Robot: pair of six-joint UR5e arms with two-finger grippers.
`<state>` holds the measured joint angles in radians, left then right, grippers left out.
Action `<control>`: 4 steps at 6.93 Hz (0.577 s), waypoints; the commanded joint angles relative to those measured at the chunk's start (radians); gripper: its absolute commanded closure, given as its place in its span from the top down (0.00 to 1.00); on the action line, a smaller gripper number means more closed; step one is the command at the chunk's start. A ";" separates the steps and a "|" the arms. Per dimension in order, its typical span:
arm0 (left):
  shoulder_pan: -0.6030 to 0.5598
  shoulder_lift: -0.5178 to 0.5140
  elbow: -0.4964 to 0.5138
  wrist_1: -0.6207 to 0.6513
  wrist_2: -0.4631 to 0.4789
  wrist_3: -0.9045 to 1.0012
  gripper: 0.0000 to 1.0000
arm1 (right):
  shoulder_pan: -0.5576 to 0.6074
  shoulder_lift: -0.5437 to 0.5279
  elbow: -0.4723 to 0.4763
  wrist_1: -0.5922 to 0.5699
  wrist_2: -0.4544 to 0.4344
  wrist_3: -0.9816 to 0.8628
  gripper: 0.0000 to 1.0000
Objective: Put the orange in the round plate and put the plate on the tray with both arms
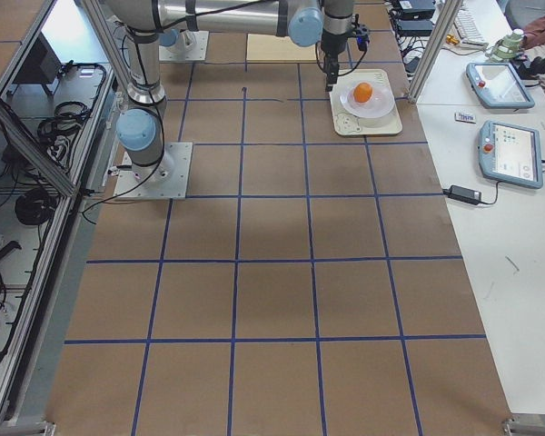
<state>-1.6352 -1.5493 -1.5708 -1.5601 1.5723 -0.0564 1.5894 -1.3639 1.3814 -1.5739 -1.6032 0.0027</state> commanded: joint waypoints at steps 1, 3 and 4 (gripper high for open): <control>0.000 0.000 0.000 0.000 0.000 0.000 1.00 | 0.006 -0.091 0.014 0.078 -0.004 -0.122 1.00; 0.000 0.000 0.000 -0.002 0.000 0.001 1.00 | 0.007 -0.110 0.025 0.069 -0.001 -0.115 1.00; 0.000 0.000 0.000 0.000 0.002 0.000 1.00 | 0.007 -0.109 0.040 0.030 0.000 -0.115 1.00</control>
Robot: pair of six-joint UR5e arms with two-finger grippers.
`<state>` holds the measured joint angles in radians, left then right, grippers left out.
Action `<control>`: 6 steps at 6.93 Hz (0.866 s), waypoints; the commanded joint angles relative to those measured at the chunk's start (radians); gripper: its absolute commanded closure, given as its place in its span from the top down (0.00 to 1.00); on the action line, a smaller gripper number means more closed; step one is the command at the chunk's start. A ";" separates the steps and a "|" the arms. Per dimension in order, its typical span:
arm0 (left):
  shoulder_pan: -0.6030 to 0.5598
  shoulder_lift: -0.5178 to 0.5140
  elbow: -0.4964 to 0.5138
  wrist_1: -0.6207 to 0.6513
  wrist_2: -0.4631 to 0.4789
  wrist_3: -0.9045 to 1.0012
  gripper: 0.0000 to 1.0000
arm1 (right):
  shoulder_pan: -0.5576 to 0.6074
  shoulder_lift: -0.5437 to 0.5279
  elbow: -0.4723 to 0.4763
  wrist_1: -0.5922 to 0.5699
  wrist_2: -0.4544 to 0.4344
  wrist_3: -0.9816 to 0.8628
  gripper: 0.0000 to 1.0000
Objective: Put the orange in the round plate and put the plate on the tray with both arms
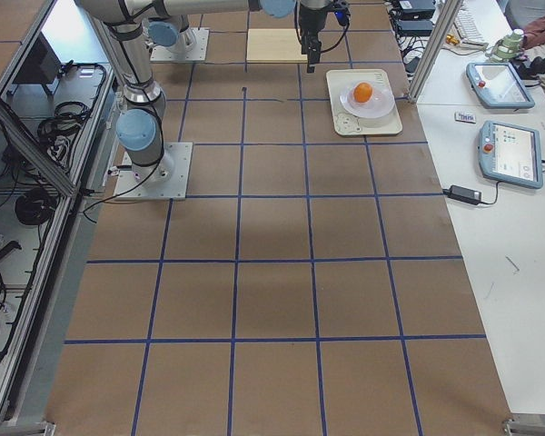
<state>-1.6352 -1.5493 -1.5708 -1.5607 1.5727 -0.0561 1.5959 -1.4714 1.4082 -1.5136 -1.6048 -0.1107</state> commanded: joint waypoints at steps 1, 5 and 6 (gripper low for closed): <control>0.000 0.000 0.000 -0.001 0.000 -0.001 1.00 | 0.001 -0.001 0.041 -0.055 0.002 -0.001 1.00; 0.000 0.003 -0.009 0.001 0.000 -0.001 1.00 | -0.001 -0.007 0.129 -0.203 -0.001 0.003 1.00; 0.000 0.005 -0.009 0.001 0.000 -0.001 1.00 | -0.001 -0.012 0.130 -0.212 0.000 0.003 1.00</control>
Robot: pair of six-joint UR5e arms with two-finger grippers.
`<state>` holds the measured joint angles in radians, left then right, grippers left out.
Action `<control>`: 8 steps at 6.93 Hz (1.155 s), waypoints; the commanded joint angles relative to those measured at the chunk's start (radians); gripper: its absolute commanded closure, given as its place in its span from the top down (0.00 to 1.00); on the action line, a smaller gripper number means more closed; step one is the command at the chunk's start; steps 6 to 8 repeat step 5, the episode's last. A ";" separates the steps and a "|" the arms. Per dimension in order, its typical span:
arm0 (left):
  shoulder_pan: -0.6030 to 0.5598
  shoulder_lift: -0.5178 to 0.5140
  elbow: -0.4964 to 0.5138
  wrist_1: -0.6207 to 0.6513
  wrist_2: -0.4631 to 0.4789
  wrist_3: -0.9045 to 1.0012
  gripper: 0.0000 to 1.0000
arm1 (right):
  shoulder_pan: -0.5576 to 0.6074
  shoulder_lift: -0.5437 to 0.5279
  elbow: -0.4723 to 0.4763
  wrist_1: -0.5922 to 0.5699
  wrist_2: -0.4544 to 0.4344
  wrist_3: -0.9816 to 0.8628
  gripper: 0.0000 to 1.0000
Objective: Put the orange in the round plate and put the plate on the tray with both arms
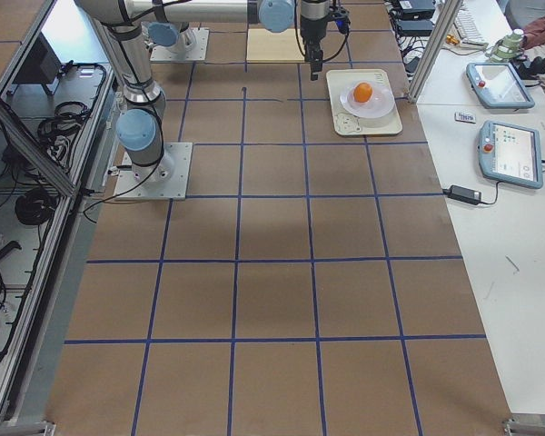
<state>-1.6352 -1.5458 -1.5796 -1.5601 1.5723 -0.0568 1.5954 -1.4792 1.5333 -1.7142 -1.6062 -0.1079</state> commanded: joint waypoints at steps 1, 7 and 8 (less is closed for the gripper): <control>0.000 0.001 0.000 0.000 0.000 0.000 1.00 | 0.001 -0.001 0.007 -0.024 0.002 0.005 1.00; 0.000 0.001 0.000 -0.001 0.002 0.000 1.00 | -0.005 -0.004 0.030 -0.027 0.000 0.053 1.00; 0.000 0.001 0.000 -0.001 0.002 0.000 1.00 | -0.005 -0.004 0.030 -0.027 0.000 0.053 1.00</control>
